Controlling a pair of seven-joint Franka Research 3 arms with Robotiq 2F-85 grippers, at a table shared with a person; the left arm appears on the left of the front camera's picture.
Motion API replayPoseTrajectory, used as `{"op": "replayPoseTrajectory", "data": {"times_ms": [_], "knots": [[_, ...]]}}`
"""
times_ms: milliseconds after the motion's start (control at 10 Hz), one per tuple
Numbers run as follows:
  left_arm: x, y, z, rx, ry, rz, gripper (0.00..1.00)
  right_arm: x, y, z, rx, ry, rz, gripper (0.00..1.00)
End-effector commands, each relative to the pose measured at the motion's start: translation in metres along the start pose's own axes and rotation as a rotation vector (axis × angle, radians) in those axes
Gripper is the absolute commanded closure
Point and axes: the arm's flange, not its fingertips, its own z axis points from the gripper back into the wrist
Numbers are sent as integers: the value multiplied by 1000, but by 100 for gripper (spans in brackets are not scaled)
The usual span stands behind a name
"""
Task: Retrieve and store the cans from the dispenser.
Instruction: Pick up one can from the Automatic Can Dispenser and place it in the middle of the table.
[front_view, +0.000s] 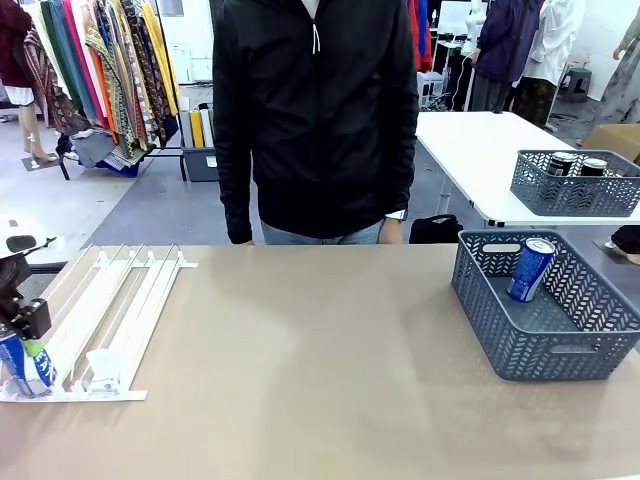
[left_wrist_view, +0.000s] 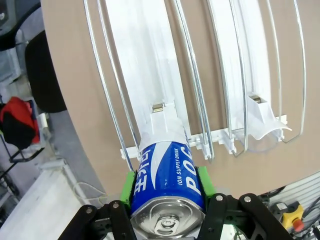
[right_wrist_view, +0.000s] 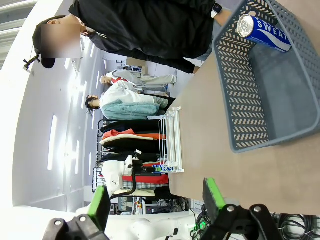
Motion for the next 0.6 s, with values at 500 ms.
{"op": "replayPoseTrajectory", "data": {"times_ms": [500], "knots": [[-47,-15,143,-35,-103,-54,100,2,2,0,24,-7,24,0]]}}
